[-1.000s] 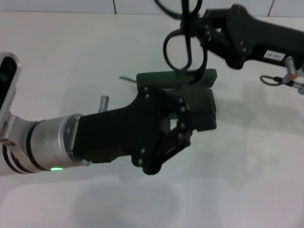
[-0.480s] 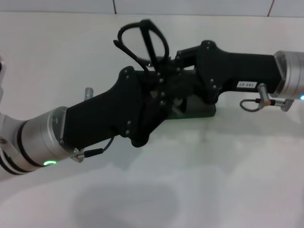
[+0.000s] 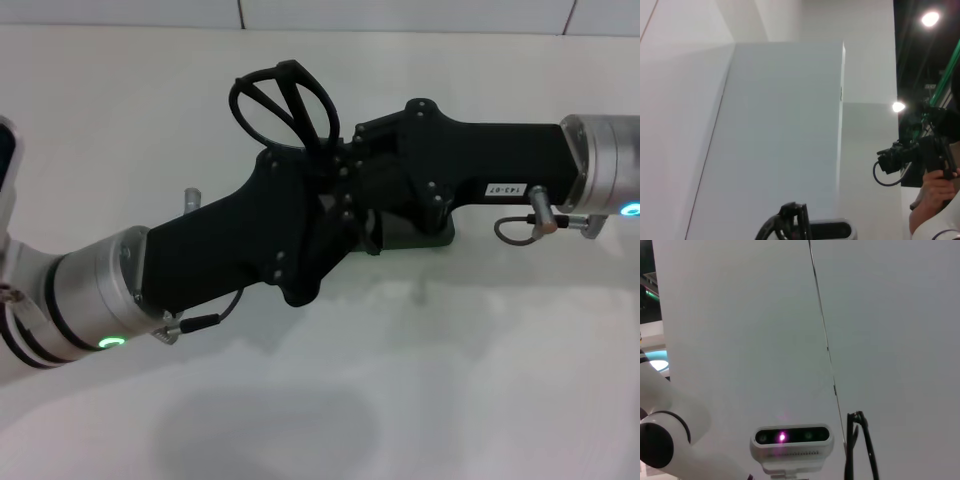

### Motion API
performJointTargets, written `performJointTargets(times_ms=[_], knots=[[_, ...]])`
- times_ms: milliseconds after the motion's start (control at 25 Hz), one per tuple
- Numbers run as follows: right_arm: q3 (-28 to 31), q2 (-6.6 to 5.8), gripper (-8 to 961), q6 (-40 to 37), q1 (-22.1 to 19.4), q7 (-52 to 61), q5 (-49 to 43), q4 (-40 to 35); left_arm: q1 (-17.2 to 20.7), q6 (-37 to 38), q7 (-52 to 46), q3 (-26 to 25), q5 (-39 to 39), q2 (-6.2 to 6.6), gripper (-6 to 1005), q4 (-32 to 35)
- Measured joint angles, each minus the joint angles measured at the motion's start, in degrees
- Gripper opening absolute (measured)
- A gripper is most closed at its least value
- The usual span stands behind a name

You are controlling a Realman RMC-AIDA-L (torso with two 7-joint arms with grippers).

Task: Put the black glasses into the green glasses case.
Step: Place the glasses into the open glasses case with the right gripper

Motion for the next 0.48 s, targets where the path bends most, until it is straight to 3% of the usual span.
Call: performJointTargets(times_ms=[480], knots=[[0.28, -0.19, 70, 0.69, -0.43, -0.05, 0.1, -0.04, 0.32, -0.13, -0.12, 0.07, 0.1, 0.06, 55, -0.02]])
